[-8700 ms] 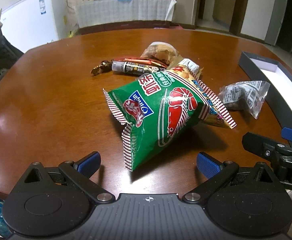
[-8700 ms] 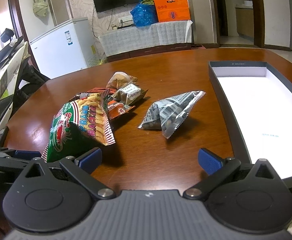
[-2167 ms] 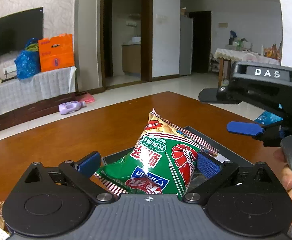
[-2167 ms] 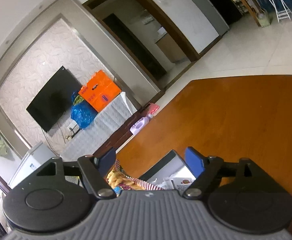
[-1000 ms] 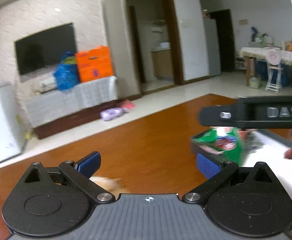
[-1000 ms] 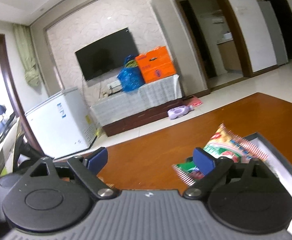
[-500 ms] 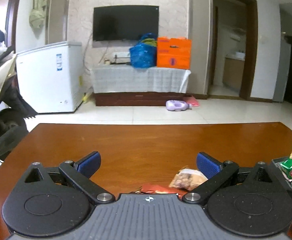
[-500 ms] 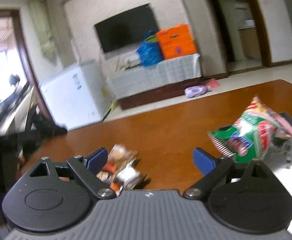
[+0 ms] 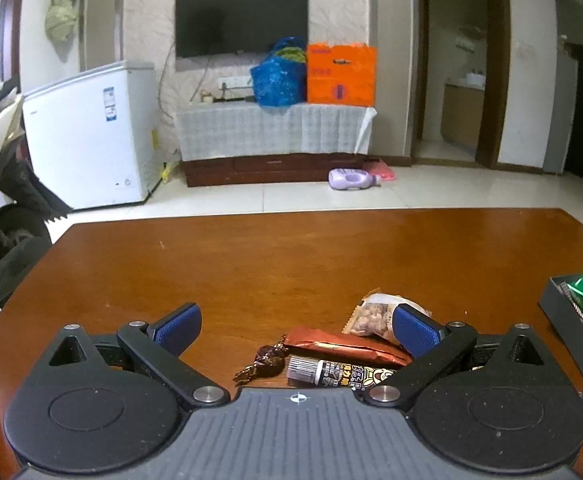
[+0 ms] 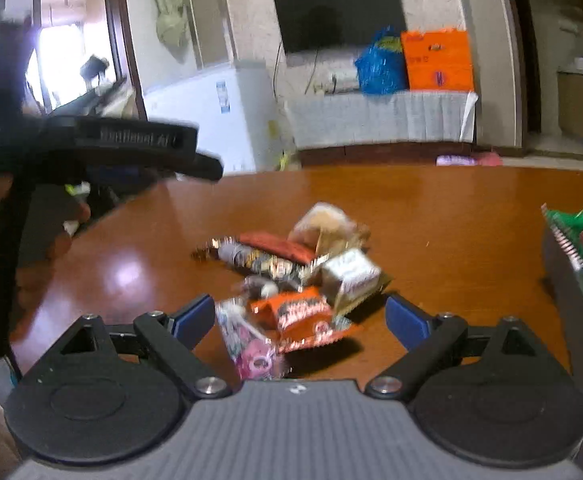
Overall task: Organize snacks
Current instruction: 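Move the right tool back to the snack pile and grasp the orange candy packet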
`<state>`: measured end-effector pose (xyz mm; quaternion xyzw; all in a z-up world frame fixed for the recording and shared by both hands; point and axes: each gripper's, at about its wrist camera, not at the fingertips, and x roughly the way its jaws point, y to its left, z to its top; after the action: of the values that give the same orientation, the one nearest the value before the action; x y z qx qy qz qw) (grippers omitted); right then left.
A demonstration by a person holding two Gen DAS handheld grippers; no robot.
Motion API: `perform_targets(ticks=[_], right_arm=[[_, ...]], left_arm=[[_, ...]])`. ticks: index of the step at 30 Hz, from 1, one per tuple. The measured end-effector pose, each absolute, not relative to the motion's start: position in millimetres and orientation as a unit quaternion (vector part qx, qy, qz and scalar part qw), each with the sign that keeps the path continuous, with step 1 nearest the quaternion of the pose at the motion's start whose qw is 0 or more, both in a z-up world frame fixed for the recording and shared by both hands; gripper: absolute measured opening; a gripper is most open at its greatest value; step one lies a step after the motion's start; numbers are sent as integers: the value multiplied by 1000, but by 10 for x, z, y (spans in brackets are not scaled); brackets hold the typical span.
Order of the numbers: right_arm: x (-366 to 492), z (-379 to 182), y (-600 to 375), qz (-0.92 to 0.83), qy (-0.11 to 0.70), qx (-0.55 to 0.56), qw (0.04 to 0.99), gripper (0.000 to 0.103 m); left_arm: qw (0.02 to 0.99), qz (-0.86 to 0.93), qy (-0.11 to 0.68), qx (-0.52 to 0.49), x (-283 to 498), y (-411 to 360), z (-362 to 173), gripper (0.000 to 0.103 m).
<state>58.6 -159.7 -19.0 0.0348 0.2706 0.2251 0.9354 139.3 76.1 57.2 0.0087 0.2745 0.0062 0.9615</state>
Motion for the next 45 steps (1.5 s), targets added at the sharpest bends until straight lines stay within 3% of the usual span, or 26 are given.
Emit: perform_targets(ticks=[15, 17, 26, 34, 38, 45], right_arm=[[832, -217, -1469, 236, 251, -13, 938, 92], [868, -221, -1478, 241, 255, -10, 936, 84], [1010, -249, -1448, 273, 263, -23, 925, 64], [1067, -332, -1376, 280, 279, -37, 918, 64], [1090, -356, -1366, 282, 286, -38, 915, 53], [1133, -394, -1384, 273, 304, -35, 912, 52]], left_arm=[[958, -32, 285, -6, 1508, 572, 490, 103], [958, -31, 286, -7, 1507, 559, 485, 103], [954, -29, 297, -26, 1545, 582, 470, 103], [949, -49, 311, -28, 1578, 476, 427, 103], [947, -54, 314, -26, 1585, 438, 413, 103], [944, -75, 320, -33, 1576, 383, 384, 103]])
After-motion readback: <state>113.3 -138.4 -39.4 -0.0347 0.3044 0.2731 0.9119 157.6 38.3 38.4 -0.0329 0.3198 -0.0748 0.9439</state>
